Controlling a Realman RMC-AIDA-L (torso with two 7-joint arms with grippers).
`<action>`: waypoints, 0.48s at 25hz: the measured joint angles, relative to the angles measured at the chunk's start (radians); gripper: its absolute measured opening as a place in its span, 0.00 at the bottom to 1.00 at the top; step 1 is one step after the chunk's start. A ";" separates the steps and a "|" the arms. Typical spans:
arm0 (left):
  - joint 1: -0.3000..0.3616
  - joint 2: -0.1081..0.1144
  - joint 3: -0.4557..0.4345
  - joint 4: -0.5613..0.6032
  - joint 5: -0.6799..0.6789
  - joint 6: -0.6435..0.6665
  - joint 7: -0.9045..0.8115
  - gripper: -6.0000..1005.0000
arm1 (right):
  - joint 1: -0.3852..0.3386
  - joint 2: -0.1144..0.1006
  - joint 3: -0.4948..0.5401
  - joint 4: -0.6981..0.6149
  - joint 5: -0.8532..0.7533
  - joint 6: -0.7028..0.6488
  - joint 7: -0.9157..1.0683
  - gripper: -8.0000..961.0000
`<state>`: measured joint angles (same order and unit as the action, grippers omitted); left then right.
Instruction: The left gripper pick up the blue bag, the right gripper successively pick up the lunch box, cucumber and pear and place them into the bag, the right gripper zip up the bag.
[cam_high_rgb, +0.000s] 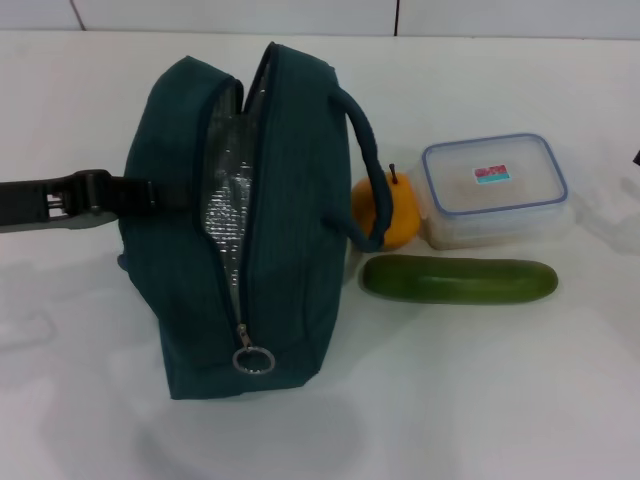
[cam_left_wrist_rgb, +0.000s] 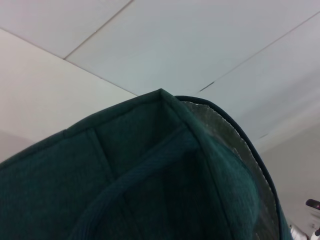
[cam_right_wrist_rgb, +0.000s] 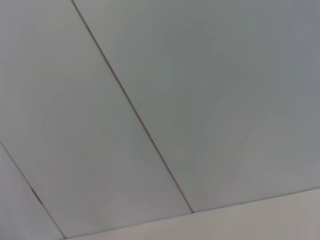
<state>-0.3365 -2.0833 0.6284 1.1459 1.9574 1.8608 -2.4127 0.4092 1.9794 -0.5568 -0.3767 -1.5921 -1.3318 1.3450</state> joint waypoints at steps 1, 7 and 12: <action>-0.001 0.000 0.002 0.000 -0.001 0.000 -0.002 0.04 | 0.002 0.000 -0.002 0.003 0.001 0.001 0.000 0.91; -0.003 0.000 0.004 0.000 -0.002 0.000 -0.011 0.04 | 0.018 -0.001 -0.007 0.020 0.001 0.007 0.000 0.91; -0.005 0.000 0.004 0.000 -0.002 0.000 -0.014 0.04 | 0.049 -0.001 -0.010 0.060 -0.003 0.040 0.041 0.91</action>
<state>-0.3418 -2.0831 0.6323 1.1459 1.9557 1.8606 -2.4265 0.4584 1.9786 -0.5664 -0.3162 -1.5953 -1.2916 1.3861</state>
